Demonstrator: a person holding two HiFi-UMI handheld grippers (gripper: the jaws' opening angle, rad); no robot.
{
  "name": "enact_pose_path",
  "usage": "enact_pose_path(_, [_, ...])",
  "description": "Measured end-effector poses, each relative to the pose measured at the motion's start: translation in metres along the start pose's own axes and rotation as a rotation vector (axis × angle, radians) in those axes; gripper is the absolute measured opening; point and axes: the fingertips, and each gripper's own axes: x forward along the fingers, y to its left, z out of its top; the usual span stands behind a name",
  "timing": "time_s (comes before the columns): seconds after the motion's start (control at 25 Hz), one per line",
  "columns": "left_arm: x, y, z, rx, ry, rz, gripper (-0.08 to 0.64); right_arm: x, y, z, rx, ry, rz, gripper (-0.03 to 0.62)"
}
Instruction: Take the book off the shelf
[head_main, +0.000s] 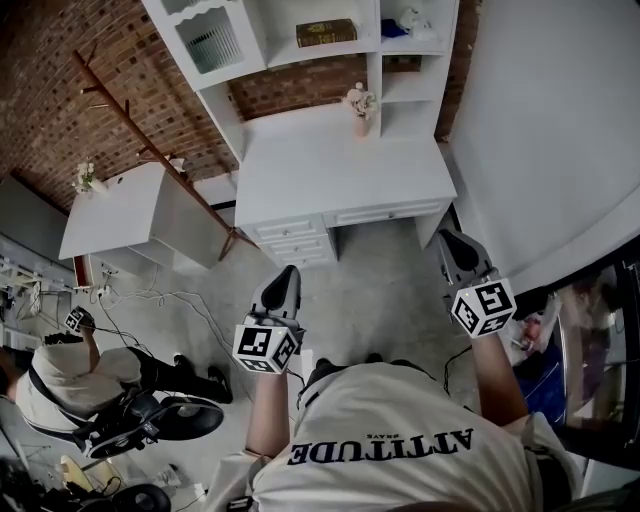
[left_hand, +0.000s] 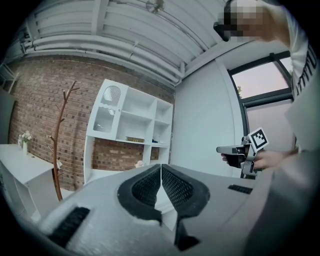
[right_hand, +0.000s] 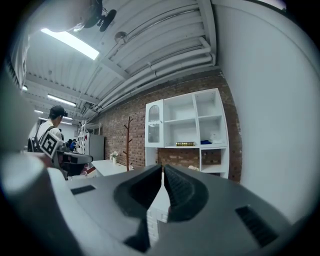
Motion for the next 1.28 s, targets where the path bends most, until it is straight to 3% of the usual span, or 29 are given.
enact_pose_path(0.6, [0.030,0.000,0.002,-0.002,0.004,0.033,0.026,0.023,-0.028,-0.004,-0.003,0.016,0.026,0.034])
enact_pose_path(1.28, [0.103,0.093,0.014,-0.014,-0.008,-0.035,0.026,0.116,-0.031,0.004,0.004,0.026,-0.061,0.034])
